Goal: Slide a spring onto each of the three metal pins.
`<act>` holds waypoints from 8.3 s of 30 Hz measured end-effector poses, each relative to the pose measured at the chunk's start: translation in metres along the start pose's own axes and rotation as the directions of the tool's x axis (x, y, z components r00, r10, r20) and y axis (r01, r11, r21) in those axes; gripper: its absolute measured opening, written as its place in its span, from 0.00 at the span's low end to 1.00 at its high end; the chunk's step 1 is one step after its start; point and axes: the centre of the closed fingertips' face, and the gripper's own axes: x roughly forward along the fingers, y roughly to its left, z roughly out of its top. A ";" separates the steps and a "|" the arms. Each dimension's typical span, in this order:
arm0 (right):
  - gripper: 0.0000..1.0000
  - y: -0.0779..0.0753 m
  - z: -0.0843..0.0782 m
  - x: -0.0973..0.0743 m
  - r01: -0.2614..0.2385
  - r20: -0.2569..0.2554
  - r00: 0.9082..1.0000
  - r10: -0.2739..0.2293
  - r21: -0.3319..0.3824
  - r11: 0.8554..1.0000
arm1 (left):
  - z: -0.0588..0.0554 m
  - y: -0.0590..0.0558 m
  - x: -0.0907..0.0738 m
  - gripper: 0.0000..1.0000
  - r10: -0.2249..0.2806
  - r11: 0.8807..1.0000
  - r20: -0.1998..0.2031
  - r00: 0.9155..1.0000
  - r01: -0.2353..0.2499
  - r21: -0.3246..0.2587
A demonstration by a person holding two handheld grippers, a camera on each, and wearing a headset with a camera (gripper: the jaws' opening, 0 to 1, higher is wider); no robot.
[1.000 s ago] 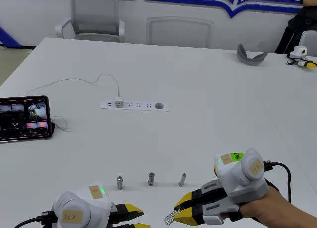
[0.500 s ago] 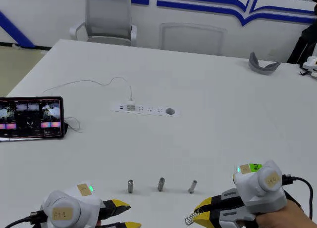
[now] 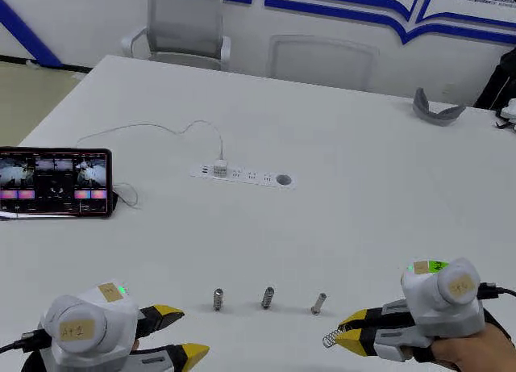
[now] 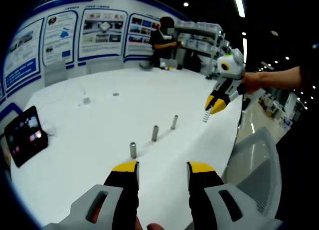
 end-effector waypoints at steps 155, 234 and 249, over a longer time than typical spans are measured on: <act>0.52 -0.059 -0.036 0.057 0.163 0.018 0.985 -0.174 0.255 0.953 | -0.011 0.052 -0.041 0.67 0.113 0.987 -0.009 0.994 -0.114 -0.112; 0.83 0.001 -0.037 0.016 0.175 0.212 0.940 -0.269 0.377 0.910 | -0.022 0.053 -0.014 0.83 0.012 0.994 -0.080 0.997 -0.021 -0.104; 0.84 0.000 -0.038 0.016 0.175 0.202 0.943 -0.264 0.374 0.911 | -0.019 0.051 -0.015 0.74 -0.013 0.994 -0.069 0.998 0.005 -0.114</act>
